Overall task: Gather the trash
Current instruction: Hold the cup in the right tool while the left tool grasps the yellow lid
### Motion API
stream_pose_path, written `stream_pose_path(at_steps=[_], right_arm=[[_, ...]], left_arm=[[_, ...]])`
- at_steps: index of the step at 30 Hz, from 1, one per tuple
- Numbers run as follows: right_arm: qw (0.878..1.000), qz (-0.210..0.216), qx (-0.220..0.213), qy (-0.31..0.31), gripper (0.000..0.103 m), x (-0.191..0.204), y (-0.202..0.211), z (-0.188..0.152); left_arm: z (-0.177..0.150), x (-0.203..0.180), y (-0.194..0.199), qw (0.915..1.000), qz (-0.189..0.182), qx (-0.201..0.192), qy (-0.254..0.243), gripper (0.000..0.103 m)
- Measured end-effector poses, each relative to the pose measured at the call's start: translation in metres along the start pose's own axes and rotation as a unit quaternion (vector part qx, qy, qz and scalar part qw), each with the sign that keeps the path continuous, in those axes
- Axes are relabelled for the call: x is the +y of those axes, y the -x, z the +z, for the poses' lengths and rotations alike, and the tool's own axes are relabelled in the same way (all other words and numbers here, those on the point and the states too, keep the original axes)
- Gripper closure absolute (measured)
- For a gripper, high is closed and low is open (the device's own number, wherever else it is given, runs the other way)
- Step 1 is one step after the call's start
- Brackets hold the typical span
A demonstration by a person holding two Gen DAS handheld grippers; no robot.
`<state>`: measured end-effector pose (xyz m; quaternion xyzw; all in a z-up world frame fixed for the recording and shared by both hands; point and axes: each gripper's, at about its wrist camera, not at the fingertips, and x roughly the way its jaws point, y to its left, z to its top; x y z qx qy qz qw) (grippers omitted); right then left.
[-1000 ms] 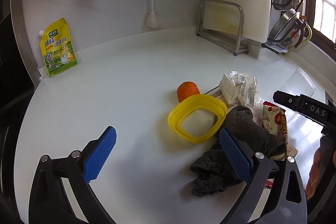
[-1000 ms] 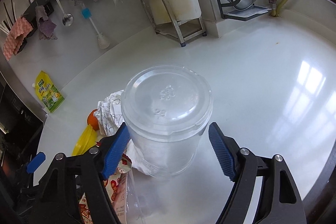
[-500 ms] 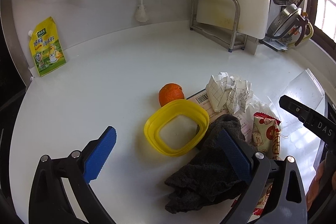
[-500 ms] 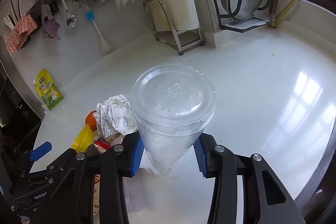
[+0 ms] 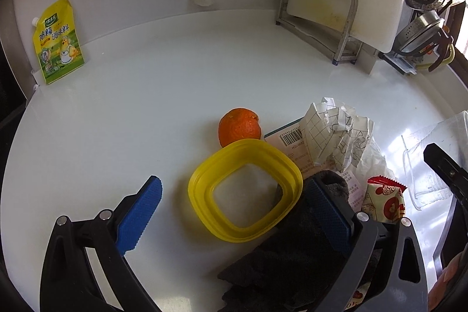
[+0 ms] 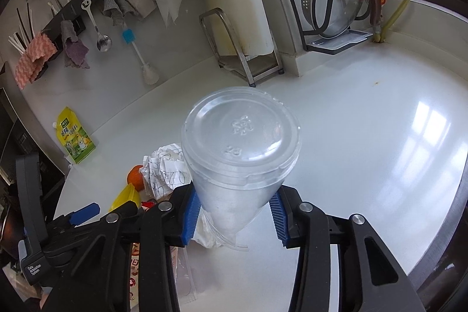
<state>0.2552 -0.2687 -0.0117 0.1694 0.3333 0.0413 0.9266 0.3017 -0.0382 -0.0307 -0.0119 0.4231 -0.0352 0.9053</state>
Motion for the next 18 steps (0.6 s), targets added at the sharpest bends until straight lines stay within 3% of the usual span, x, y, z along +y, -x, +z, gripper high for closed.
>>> stream_pose_path(at_steps=[2,3,5,9,11,18], right_arm=[[1.0,-0.001,-0.001,0.003,0.062,0.001,0.0,-0.001],[1.0,-0.001,0.0,0.004,0.062,0.001,0.0,-0.001],[1.0,-0.002,0.0,0.005,0.062,0.002,0.0,-0.001],[1.0,-0.002,0.001,0.005,0.062,0.002,0.0,-0.002],[1.0,-0.003,0.002,0.006,0.062,0.002,-0.001,-0.003],[1.0,-0.002,0.0,0.008,0.062,0.002,0.0,-0.005]], left_arm=[[0.0,0.0,0.001,1.0,-0.004,-0.002,-0.001,0.014],[0.0,0.0,0.002,1.0,-0.008,-0.002,-0.002,0.029],[0.0,-0.001,-0.001,0.9999,-0.004,0.009,-0.009,0.048],[-0.002,0.004,-0.004,0.9998,0.0,0.016,-0.013,0.076],[-0.003,0.008,-0.001,0.9998,0.0,0.012,-0.014,0.077],[-0.002,0.014,0.016,0.9995,-0.005,-0.012,-0.028,0.096]])
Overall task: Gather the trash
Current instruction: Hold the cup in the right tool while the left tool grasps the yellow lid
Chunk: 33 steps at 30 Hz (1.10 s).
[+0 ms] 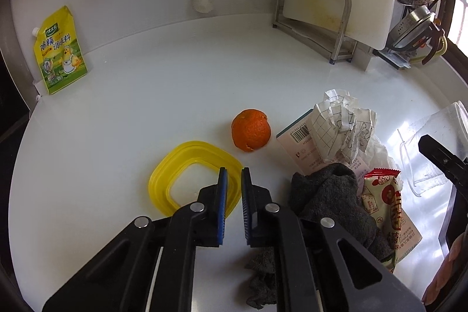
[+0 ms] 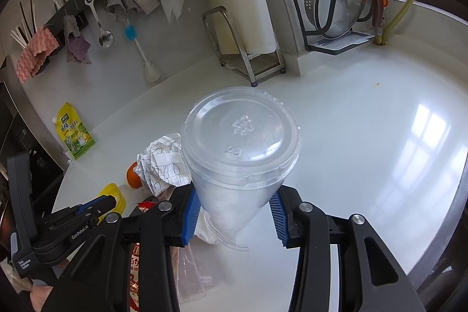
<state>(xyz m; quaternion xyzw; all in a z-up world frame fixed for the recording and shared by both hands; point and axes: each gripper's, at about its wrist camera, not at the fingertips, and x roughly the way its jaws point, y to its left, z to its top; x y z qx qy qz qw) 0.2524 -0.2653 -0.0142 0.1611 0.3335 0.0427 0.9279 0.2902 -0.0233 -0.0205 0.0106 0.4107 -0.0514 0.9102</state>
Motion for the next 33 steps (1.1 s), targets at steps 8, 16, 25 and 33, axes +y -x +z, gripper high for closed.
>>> stream_pose_path(at_steps=[8,16,25,33], right_arm=[[1.0,0.001,-0.011,0.003,0.062,0.001,0.008,-0.002],[1.0,0.004,-0.016,-0.003,0.062,-0.002,0.013,-0.001],[1.0,0.004,-0.015,-0.004,0.062,-0.002,0.013,-0.002],[1.0,0.01,-0.017,-0.005,0.062,-0.001,0.014,-0.001]], left_arm=[[-0.009,0.002,0.021,0.9996,-0.014,-0.02,-0.014,0.1],[-0.012,0.01,0.03,0.9992,-0.019,-0.028,-0.018,0.1],[-0.009,0.022,0.022,0.9995,-0.029,-0.013,-0.007,0.053],[-0.001,0.027,0.007,0.9997,-0.022,0.003,-0.009,0.025]])
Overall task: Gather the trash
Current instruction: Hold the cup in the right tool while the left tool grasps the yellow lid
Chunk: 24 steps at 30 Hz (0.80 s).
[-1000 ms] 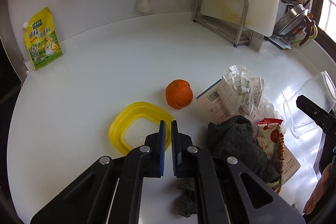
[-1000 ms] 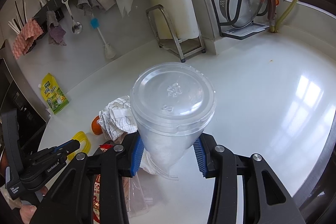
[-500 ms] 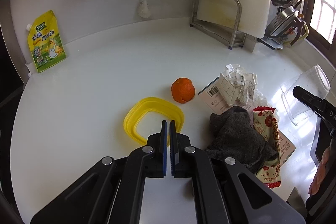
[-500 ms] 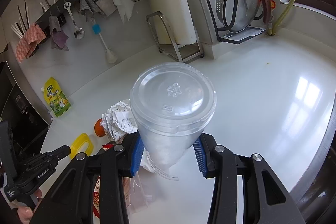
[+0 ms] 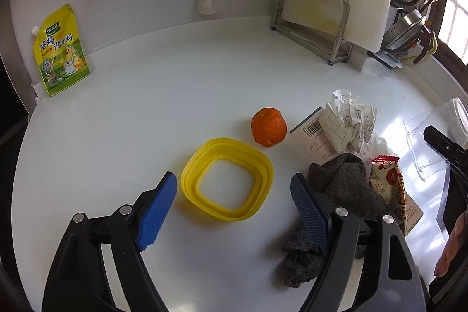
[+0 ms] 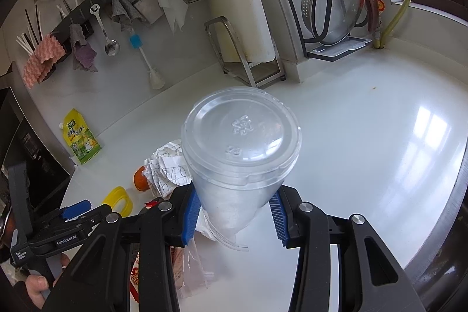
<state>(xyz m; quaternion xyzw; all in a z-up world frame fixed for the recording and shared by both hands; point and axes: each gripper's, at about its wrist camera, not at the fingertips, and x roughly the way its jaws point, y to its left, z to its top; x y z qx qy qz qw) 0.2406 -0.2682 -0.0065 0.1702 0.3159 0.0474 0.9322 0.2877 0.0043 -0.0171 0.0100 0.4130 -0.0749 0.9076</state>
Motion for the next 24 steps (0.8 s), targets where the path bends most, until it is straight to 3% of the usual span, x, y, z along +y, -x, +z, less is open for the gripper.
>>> stream_pose_path(at_steps=[4,9,15,20,22,24], right_arm=[[1.0,0.004,0.0,-0.005,0.062,-0.002,0.001,0.001],[1.0,0.01,0.002,-0.009,0.062,-0.003,0.001,0.001],[1.0,0.009,0.002,-0.008,0.062,-0.003,0.001,0.002],[1.0,0.007,0.002,-0.004,0.062,-0.002,0.001,0.002],[1.0,0.006,0.002,-0.003,0.062,-0.002,0.001,0.002],[1.0,0.004,0.001,-0.002,0.062,-0.002,0.001,0.001]], left_arm=[[0.003,0.001,-0.014,0.9998,0.0,0.019,-0.004,0.014],[0.006,-0.001,-0.025,0.9996,0.004,0.029,-0.002,0.009],[0.009,-0.005,-0.041,0.9981,0.039,0.047,-0.012,0.009],[0.009,-0.001,-0.05,0.9974,0.038,0.062,0.001,0.008],[0.01,0.0,-0.05,0.9975,0.041,0.057,0.002,0.012],[0.011,-0.001,-0.048,0.9982,0.029,0.053,0.004,0.028]])
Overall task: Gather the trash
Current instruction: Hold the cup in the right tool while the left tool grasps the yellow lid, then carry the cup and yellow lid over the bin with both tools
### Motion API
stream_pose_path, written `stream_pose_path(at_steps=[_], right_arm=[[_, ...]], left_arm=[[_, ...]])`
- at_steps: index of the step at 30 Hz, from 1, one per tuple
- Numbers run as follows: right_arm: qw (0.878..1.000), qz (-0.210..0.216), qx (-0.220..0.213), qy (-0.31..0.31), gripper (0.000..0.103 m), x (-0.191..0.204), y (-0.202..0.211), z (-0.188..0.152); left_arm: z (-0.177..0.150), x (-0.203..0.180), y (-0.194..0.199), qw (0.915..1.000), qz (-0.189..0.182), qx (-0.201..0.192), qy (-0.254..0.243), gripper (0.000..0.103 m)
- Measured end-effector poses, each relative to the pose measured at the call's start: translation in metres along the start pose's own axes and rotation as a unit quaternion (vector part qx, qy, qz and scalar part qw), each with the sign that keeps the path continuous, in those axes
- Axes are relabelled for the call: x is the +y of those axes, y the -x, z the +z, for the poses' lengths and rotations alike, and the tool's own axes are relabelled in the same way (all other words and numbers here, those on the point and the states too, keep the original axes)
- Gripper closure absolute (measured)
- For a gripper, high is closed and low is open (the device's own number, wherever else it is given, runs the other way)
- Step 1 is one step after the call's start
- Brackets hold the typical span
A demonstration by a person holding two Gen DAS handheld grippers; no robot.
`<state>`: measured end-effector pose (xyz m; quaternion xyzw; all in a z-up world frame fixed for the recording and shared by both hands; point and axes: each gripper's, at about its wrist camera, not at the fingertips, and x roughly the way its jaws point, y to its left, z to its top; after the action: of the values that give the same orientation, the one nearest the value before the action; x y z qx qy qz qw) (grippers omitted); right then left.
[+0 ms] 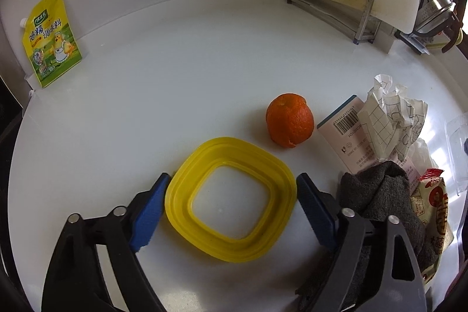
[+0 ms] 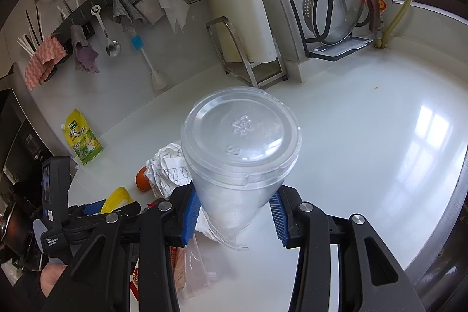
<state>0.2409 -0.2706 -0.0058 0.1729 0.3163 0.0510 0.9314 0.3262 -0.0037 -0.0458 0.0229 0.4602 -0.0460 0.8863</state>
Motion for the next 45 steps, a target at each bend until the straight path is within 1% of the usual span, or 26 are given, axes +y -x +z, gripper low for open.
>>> stream_pose_path(at_steps=[5,11,15,18,22,27,31,37,41,45], right_arm=[[1.0,-0.008,-0.002,0.011,0.062,0.003,0.0,-0.002],[0.999,-0.019,-0.008,0.031,0.062,0.007,0.005,-0.007],[0.998,-0.029,-0.018,0.044,0.062,0.009,0.02,-0.016],[0.998,-0.034,-0.026,0.051,0.062,0.009,0.037,-0.024],[0.996,-0.055,-0.031,0.064,0.062,0.013,0.068,-0.039],[0.995,-0.073,-0.015,0.065,0.062,0.016,0.108,-0.073],[0.995,-0.087,-0.01,0.057,0.062,0.02,0.144,-0.109],[0.993,-0.098,0.004,0.058,0.062,0.033,0.185,-0.164],[0.993,-0.096,0.018,0.062,0.062,0.039,0.203,-0.195],[0.993,-0.095,0.028,0.065,0.062,0.039,0.216,-0.223]], left_arm=[[-0.007,-0.006,0.011,0.9995,0.019,-0.02,-0.016,0.031],[-0.019,-0.006,0.054,0.9956,0.046,-0.079,-0.023,0.031],[-0.034,-0.009,0.087,0.9925,0.043,-0.111,-0.03,0.031],[-0.047,-0.013,0.106,0.9912,0.036,-0.122,-0.038,0.03],[-0.066,-0.019,0.13,0.9885,0.033,-0.139,-0.05,0.031],[-0.097,-0.029,0.162,0.9848,0.022,-0.162,-0.058,0.03],[-0.13,-0.042,0.182,0.9825,0.012,-0.173,-0.068,0.03],[-0.184,-0.058,0.197,0.9837,0.001,-0.162,-0.078,0.03],[-0.214,-0.064,0.205,0.9855,-0.008,-0.15,-0.079,0.03],[-0.241,-0.066,0.212,0.9864,-0.014,-0.148,-0.071,0.03]])
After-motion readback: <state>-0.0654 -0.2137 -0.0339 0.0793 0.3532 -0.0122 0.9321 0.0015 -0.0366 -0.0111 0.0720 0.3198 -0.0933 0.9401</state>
